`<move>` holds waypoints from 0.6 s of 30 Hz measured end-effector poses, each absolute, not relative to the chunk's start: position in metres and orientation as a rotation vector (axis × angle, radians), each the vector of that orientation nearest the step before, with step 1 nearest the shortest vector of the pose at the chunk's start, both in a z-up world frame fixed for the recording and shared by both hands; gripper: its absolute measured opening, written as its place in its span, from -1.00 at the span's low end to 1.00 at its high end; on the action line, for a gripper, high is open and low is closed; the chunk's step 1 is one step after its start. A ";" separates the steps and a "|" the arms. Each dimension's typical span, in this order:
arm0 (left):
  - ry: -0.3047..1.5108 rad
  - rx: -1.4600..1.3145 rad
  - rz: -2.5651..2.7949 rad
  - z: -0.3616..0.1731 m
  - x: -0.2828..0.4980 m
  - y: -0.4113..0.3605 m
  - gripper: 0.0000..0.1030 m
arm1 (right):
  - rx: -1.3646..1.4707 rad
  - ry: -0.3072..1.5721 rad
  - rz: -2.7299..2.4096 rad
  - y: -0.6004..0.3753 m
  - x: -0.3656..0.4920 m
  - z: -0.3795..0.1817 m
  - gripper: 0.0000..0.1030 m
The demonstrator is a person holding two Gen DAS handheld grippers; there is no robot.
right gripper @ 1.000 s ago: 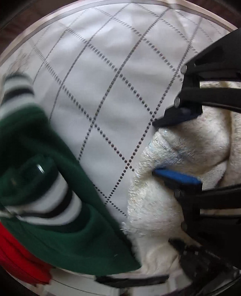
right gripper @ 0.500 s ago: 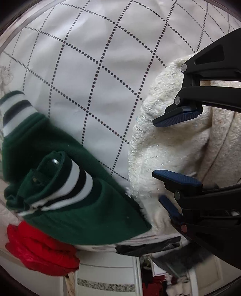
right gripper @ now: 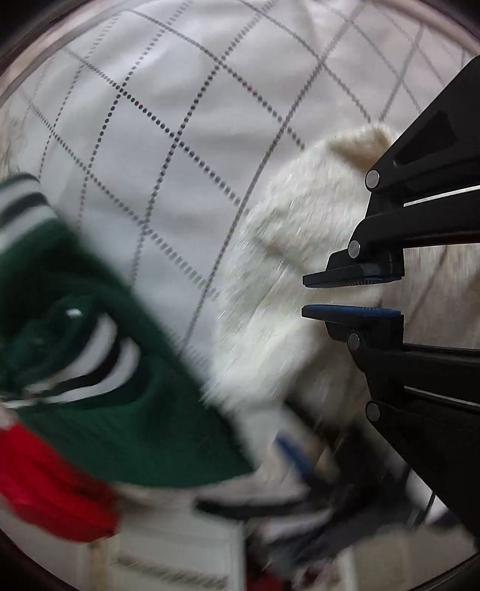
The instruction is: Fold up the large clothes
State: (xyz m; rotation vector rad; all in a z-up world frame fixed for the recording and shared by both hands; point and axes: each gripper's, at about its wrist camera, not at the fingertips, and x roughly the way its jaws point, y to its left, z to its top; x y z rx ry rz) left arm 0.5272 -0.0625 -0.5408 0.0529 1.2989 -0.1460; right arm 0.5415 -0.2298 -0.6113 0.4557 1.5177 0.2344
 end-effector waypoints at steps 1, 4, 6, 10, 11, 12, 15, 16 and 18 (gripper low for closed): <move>1.314 0.045 -0.132 -0.544 0.530 -0.052 0.60 | 0.419 1.547 0.191 -0.231 0.540 -0.621 -0.80; 1.287 0.026 -0.105 -0.533 0.523 -0.041 0.60 | 0.526 1.571 0.125 -0.252 0.537 -0.640 -0.80; 1.243 -0.006 -0.083 -0.515 0.512 -0.032 0.60 | 0.517 1.551 0.112 -0.253 0.533 -0.626 -0.70; 1.181 -0.034 -0.043 -0.470 0.477 -0.024 0.77 | 0.479 1.472 0.049 -0.258 0.509 -0.582 -0.24; 1.170 -0.021 -0.023 -0.462 0.472 -0.027 0.84 | 0.488 1.440 0.030 -0.265 0.496 -0.566 -0.18; 1.160 -0.015 -0.006 -0.454 0.465 -0.028 0.88 | 0.492 1.418 0.019 -0.270 0.487 -0.553 -0.17; 1.130 -0.017 0.037 -0.431 0.438 -0.044 0.89 | 0.530 1.359 -0.023 -0.284 0.444 -0.509 -0.01; 1.134 -0.012 0.049 -0.421 0.437 -0.053 0.90 | 0.544 1.353 -0.035 -0.283 0.440 -0.495 0.16; 1.144 -0.008 0.063 -0.411 0.413 -0.052 0.90 | 0.554 1.361 -0.058 -0.283 0.403 -0.485 0.21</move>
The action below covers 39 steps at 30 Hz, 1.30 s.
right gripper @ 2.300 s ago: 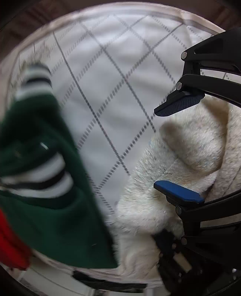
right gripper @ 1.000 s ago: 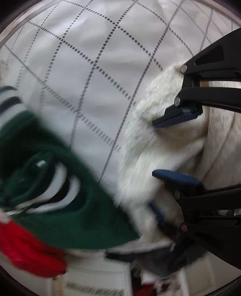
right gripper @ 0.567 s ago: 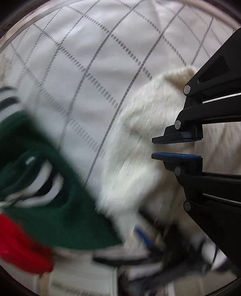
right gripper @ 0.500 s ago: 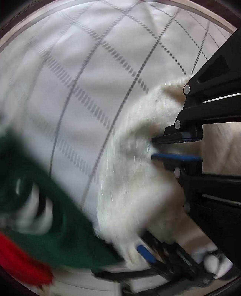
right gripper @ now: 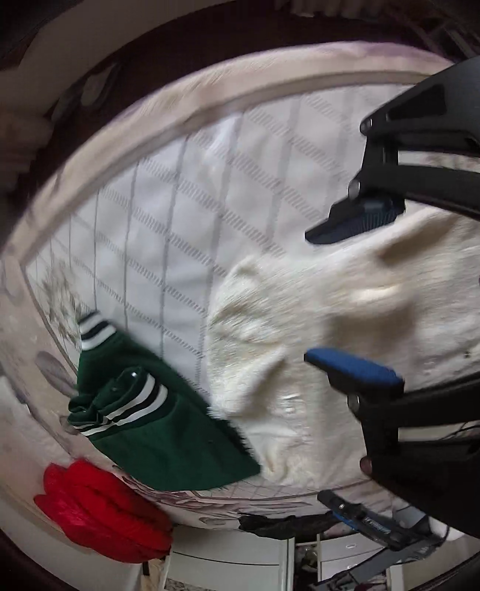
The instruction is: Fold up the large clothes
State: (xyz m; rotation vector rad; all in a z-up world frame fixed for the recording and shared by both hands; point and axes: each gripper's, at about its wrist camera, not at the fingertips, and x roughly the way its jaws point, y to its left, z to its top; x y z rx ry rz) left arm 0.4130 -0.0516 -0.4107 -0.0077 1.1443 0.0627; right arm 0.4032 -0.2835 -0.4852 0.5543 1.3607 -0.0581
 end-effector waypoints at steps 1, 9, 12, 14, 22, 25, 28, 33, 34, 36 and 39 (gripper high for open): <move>1.160 -0.005 0.064 -0.410 0.400 -0.052 0.90 | 0.553 1.377 -0.067 -0.271 0.395 -0.493 0.21; 1.324 0.057 0.116 -0.475 0.302 -0.077 0.90 | 0.541 1.706 -0.096 -0.267 0.265 -0.566 0.21; 1.385 0.069 0.150 -0.505 0.271 -0.088 0.90 | 0.553 1.775 -0.074 -0.269 0.241 -0.617 -0.60; 1.413 0.084 0.174 -0.520 0.254 -0.101 0.90 | 0.536 1.776 -0.066 -0.274 0.232 -0.636 -0.71; 1.463 0.170 0.336 -0.528 0.188 -0.192 0.90 | 0.522 1.775 0.167 -0.318 0.232 -0.607 0.20; 1.448 0.232 0.390 -0.513 0.170 -0.241 0.90 | 0.484 1.771 0.244 -0.346 0.229 -0.594 0.20; 1.413 0.354 0.432 -0.505 0.154 -0.305 0.90 | 0.475 1.781 0.284 -0.385 0.224 -0.589 0.24; 1.397 0.515 0.423 -0.531 0.138 -0.395 0.90 | 0.472 1.786 0.248 -0.454 0.224 -0.598 0.28; 1.394 0.548 0.423 -0.539 0.135 -0.412 0.90 | 0.469 1.785 0.224 -0.470 0.226 -0.601 0.28; 1.388 0.582 0.427 -0.555 0.134 -0.437 0.90 | 0.479 1.788 0.184 -0.494 0.230 -0.607 0.28; 1.387 0.667 0.475 -0.586 0.137 -0.459 0.90 | 0.469 1.781 0.148 -0.522 0.237 -0.611 0.28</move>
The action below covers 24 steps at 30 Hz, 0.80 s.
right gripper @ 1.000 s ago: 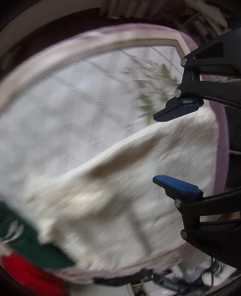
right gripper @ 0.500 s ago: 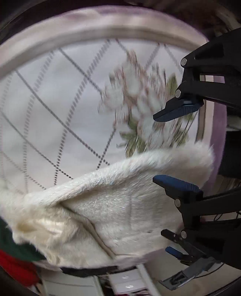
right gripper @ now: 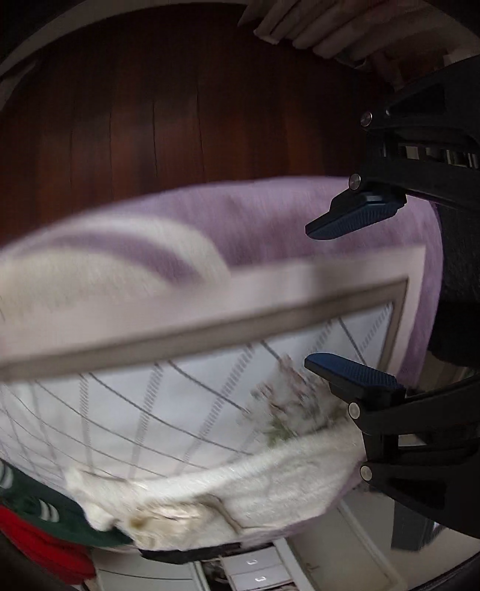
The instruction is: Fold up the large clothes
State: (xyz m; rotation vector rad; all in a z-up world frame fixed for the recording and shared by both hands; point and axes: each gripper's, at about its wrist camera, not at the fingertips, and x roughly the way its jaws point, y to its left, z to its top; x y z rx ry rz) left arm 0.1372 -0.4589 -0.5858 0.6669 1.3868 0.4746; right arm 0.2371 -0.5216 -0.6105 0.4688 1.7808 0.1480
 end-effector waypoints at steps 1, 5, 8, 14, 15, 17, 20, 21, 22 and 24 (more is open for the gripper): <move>1.389 0.700 0.500 -0.596 0.141 -0.460 0.90 | 0.453 1.779 0.149 -0.527 0.241 -0.612 0.28; 1.354 0.739 0.683 -0.612 0.160 -0.437 0.90 | 0.412 1.760 0.196 -0.524 0.256 -0.612 0.28; 1.366 0.704 0.771 -0.612 0.171 -0.412 0.90 | 0.417 1.747 0.262 -0.505 0.267 -0.620 0.28; 1.402 0.635 0.790 -0.610 0.176 -0.393 0.91 | 0.575 1.665 0.479 -0.467 0.299 -0.636 0.28; 1.404 0.623 0.784 -0.609 0.176 -0.391 0.85 | 0.608 1.651 0.517 -0.460 0.305 -0.640 0.28; 1.400 0.581 0.758 -0.601 0.177 -0.381 0.10 | 0.682 1.614 0.584 -0.443 0.318 -0.647 0.32; 1.389 0.517 0.756 -0.586 0.179 -0.373 -0.63 | 0.797 1.549 0.692 -0.409 0.340 -0.655 0.68; 1.386 0.496 0.753 -0.581 0.180 -0.372 -0.65 | 0.823 1.530 0.716 -0.401 0.346 -0.656 0.71; 1.389 0.480 0.749 -0.576 0.181 -0.369 -0.66 | 0.856 1.517 0.748 -0.391 0.352 -0.658 0.73; 1.394 0.464 0.738 -0.568 0.183 -0.363 -0.66 | 0.915 1.506 0.787 -0.374 0.365 -0.661 0.74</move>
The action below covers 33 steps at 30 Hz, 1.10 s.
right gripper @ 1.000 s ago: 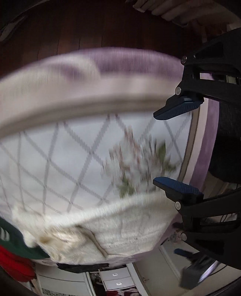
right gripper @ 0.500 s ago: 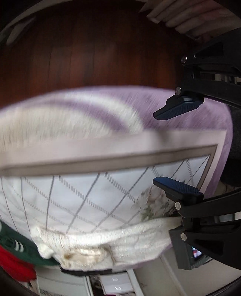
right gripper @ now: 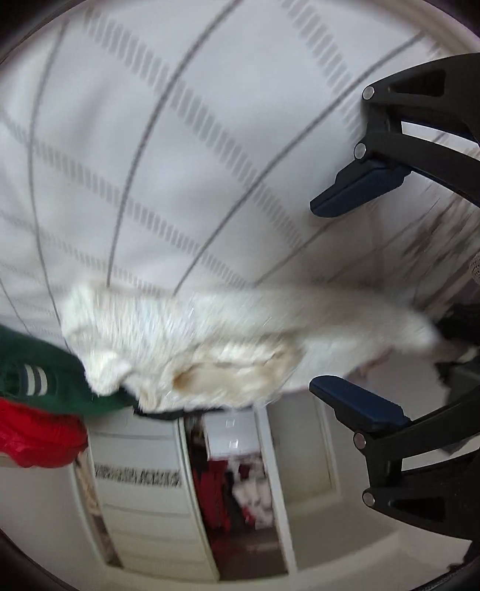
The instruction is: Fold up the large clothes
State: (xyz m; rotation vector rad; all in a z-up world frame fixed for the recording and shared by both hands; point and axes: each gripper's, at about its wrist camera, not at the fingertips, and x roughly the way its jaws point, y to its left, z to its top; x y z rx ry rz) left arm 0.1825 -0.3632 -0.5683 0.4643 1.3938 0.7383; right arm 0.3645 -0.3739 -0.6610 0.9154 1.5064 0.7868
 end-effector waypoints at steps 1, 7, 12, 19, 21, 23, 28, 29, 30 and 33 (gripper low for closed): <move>1.398 0.457 0.732 -0.565 0.183 -0.361 -0.66 | 0.943 1.496 0.803 -0.365 0.371 -0.662 0.75; 1.414 0.413 0.686 -0.548 0.188 -0.345 -0.67 | 0.964 1.497 0.812 -0.306 0.403 -0.659 0.82; 1.417 0.330 0.645 -0.533 0.196 -0.321 -0.68 | 0.894 1.571 0.640 -0.272 0.412 -0.667 -0.19; 1.403 0.165 0.515 -0.488 0.186 -0.271 -0.69 | 0.827 1.480 0.607 -0.252 0.408 -0.582 -0.47; 1.399 0.110 0.466 -0.472 0.184 -0.244 -0.69 | 0.754 1.461 0.606 -0.236 0.405 -0.547 -0.48; 1.395 0.057 0.430 -0.456 0.183 -0.215 -0.69 | 0.665 1.445 0.588 -0.205 0.403 -0.510 -0.48; 1.386 -0.087 0.400 -0.432 0.189 -0.125 -0.69 | 0.499 1.435 0.517 -0.118 0.412 -0.445 -0.48; 1.384 -0.119 0.401 -0.431 0.192 -0.103 -0.68 | 0.471 1.444 0.508 -0.092 0.418 -0.439 -0.48; 1.380 -0.167 0.405 -0.432 0.194 -0.076 -0.65 | 0.448 1.449 0.499 -0.074 0.420 -0.435 -0.48; 1.394 -0.270 0.401 -0.450 0.199 -0.008 -0.61 | 0.358 1.477 0.478 0.004 0.431 -0.434 -0.48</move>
